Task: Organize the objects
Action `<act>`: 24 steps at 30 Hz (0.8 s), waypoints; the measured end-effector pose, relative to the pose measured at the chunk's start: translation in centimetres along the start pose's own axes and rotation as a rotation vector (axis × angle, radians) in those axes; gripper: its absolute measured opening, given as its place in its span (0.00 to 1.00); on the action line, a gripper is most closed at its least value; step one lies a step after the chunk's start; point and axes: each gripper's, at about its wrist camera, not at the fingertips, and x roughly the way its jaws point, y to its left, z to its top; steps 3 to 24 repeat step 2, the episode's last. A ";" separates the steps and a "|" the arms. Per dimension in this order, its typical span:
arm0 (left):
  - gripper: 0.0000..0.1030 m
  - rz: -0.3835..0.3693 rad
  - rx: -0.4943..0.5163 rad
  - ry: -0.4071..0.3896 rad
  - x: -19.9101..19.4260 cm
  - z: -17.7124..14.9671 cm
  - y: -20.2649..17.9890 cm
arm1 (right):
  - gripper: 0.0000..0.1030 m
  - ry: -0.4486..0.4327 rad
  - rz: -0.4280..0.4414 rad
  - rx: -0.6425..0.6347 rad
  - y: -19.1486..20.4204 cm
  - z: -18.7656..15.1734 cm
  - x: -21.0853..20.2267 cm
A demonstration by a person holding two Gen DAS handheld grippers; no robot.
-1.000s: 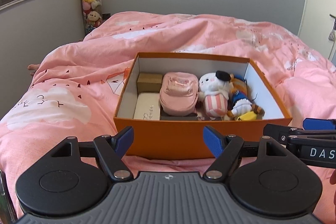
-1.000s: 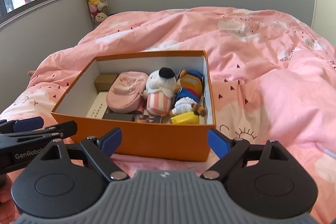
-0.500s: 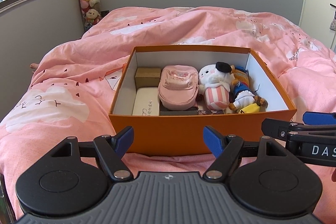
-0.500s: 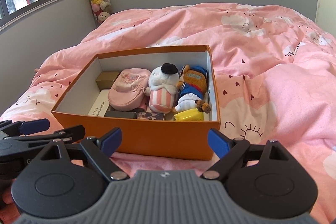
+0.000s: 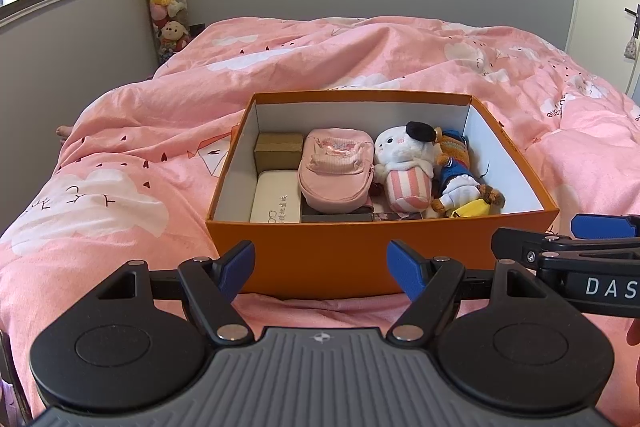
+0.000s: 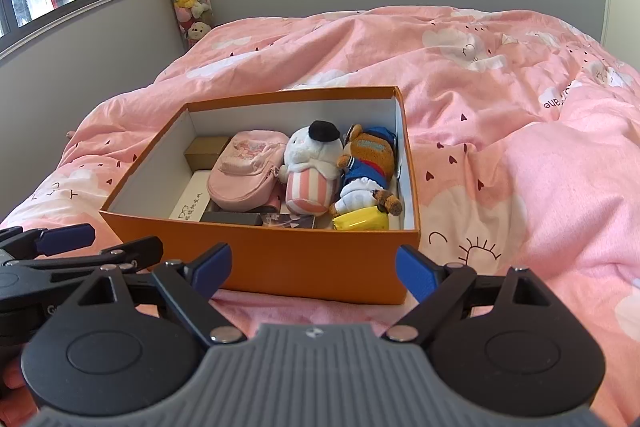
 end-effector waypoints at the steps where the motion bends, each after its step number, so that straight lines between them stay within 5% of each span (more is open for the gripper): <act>1: 0.86 0.000 0.001 0.001 0.0 0.0 0.0 | 0.87 0.000 0.001 0.000 0.0 0.0 0.0; 24: 0.86 0.001 0.002 0.001 0.0 0.0 0.0 | 0.87 0.000 0.001 0.000 0.0 0.0 0.0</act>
